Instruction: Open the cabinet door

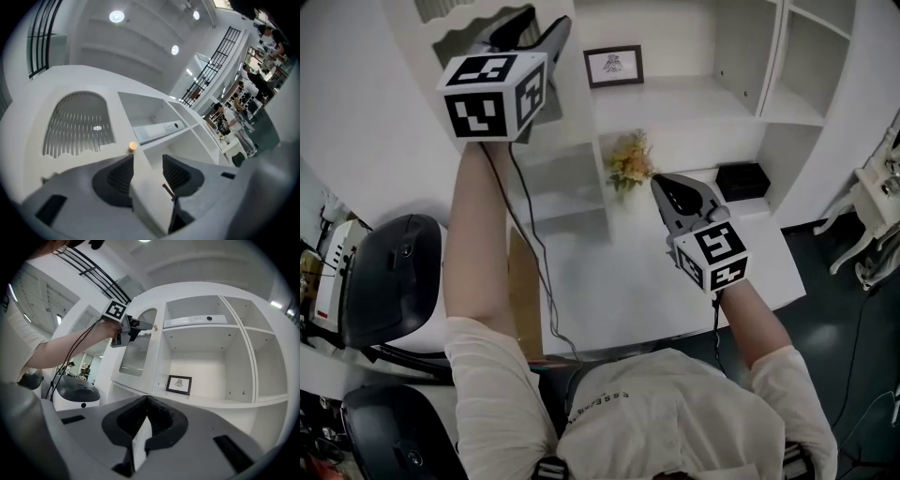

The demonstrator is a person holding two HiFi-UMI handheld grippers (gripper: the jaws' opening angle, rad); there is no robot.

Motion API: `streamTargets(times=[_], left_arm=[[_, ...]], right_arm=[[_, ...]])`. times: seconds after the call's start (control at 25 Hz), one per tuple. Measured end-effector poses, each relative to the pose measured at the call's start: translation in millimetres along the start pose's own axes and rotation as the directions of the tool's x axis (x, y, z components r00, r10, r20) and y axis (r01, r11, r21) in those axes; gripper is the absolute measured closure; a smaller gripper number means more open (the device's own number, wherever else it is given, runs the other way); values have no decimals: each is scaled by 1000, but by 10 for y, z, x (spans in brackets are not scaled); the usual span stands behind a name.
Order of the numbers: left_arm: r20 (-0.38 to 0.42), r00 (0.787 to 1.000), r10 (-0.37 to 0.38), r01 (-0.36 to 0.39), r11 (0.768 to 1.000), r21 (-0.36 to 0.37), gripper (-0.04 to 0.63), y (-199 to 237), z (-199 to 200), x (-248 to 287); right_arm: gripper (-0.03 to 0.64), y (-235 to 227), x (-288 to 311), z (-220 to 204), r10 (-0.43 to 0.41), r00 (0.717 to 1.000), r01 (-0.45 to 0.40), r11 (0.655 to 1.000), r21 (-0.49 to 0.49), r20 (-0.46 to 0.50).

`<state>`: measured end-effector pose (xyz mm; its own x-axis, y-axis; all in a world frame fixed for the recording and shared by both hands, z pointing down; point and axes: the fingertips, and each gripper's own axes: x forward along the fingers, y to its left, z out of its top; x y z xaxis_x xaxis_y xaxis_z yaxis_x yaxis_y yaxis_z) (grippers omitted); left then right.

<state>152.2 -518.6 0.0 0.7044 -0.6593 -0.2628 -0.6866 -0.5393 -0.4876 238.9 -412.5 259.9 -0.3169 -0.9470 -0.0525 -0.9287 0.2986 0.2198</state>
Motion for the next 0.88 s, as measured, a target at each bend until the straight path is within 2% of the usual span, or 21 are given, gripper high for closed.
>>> streamTargets(times=[0.08,0.24,0.48,0.56,0.64,0.88], left_arm=[[-7,1000,24,-24,1000,12,402,83,68,101],[-36,996,81,-78,993,85,410,204,164,280],[-81,988,130,-120,985,122,415,292,200,455],[-100,983,154,-142,982,125,449,340,176,501],[-103,980,169,-157,980,119,512,357,164,521],[-120,972,202,-183,971,153,514,367,163,534]], right_arm=[[603,-22,12,17,7,1000,-7,1000,-3,-3],[603,-100,38,65,26,1000,-26,1000,-9,5],[603,-230,78,115,58,998,-58,998,-21,12],[603,-254,91,143,72,997,-72,997,-26,23],[603,-274,88,153,86,996,-85,996,-33,28],[603,-371,56,127,101,994,-100,995,-26,33]])
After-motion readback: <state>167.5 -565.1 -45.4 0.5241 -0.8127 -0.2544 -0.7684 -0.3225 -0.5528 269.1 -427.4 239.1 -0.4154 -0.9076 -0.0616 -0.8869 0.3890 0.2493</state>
